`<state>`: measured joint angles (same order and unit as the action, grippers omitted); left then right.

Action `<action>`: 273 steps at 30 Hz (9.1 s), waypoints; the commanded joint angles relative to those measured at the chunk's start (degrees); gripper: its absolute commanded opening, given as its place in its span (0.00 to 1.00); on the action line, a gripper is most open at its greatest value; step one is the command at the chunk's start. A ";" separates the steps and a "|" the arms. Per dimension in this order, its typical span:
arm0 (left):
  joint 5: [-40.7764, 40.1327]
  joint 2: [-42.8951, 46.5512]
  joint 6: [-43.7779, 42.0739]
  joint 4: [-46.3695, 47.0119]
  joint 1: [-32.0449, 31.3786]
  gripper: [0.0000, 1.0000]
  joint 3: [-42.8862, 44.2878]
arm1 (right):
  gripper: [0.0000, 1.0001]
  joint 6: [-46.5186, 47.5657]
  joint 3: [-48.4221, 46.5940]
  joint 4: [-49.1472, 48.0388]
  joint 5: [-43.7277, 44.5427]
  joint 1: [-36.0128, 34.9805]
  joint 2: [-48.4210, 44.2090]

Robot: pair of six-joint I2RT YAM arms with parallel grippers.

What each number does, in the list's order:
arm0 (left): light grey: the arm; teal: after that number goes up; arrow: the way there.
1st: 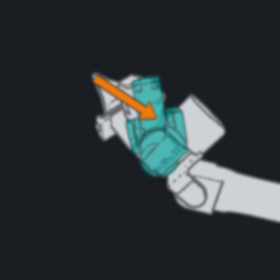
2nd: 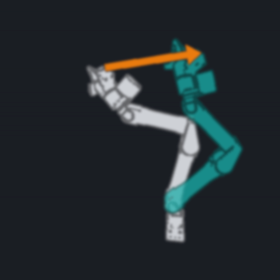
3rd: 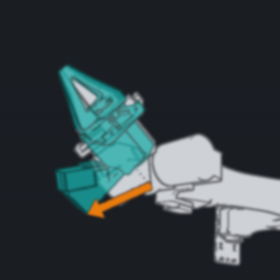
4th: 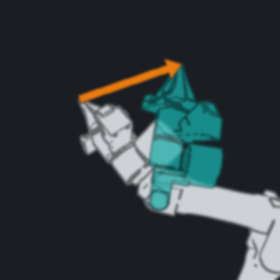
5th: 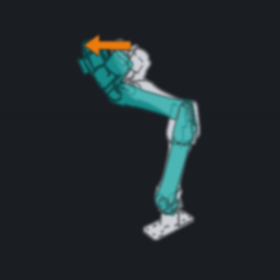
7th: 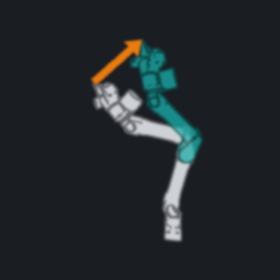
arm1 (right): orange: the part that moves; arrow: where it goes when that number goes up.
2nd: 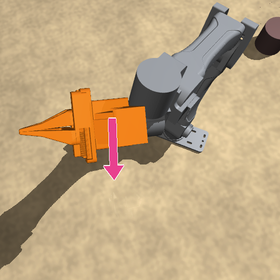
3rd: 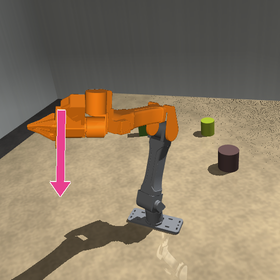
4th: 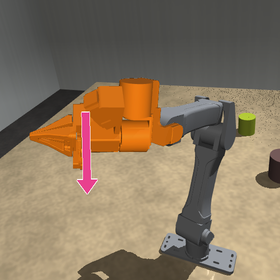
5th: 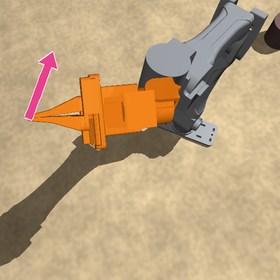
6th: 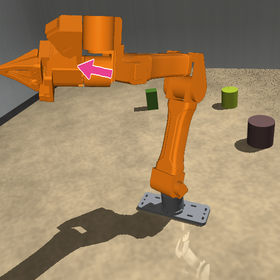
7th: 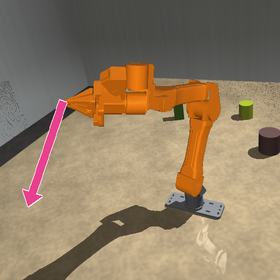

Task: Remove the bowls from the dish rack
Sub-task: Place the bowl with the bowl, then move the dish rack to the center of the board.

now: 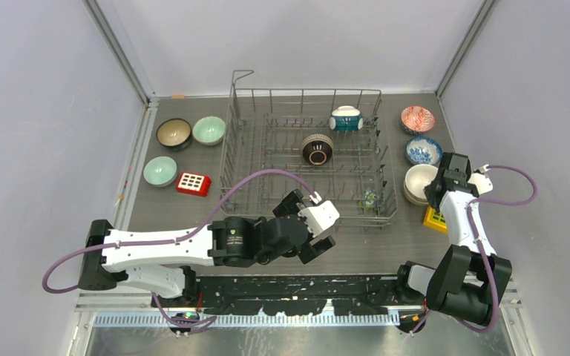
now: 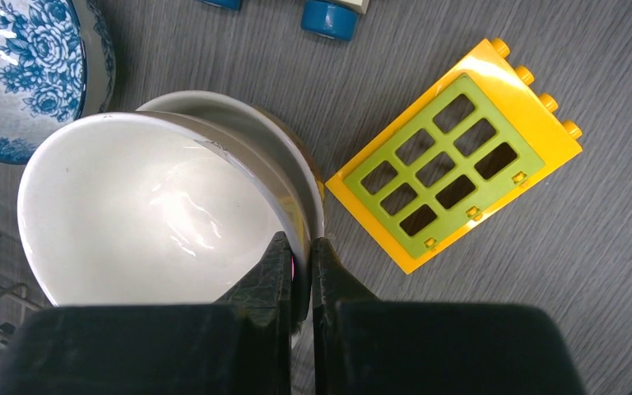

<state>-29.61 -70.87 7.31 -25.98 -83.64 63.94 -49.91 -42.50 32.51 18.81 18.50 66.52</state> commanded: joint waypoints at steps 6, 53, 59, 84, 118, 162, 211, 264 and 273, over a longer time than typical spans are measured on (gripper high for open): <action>0.63 0.02 1.34 2.59 0.01 1.00 0.57 | 0.17 0.23 -0.84 -3.04 0.44 0.05 -0.86; 3.17 3.35 2.08 4.31 0.00 1.00 -3.17 | 0.24 3.73 -0.16 1.11 0.08 0.33 -4.63; 3.44 2.60 2.16 4.50 0.05 1.00 -2.88 | 0.24 2.66 0.34 0.31 -1.98 0.31 -5.24; 5.13 3.43 1.43 5.21 0.05 1.00 -3.75 | 0.50 14.75 -11.07 -3.46 2.74 -1.21 4.69; 9.93 2.19 4.55 7.27 0.05 1.00 -4.22 | 0.39 13.07 -10.59 -3.57 1.14 -0.02 5.36; 2.04 4.81 3.78 -12.23 24.98 1.00 14.99 | 0.71 8.12 -17.76 -9.66 -13.56 -28.16 -4.21; 22.69 3.27 13.15 -16.73 55.85 0.45 2.59 | 0.68 3.22 -11.45 -3.59 1.53 -24.67 -4.09; 28.59 26.12 21.58 -32.06 47.83 0.40 -6.49 | 0.65 8.80 -14.04 25.40 -8.56 -29.22 -26.52; 23.93 26.89 17.89 -35.63 47.79 0.96 1.82 | 0.69 9.49 -31.33 21.97 -11.11 -30.30 -18.28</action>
<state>-4.67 -45.01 27.49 -59.88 -35.64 60.53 -40.29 -68.05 59.07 10.57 -11.00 45.21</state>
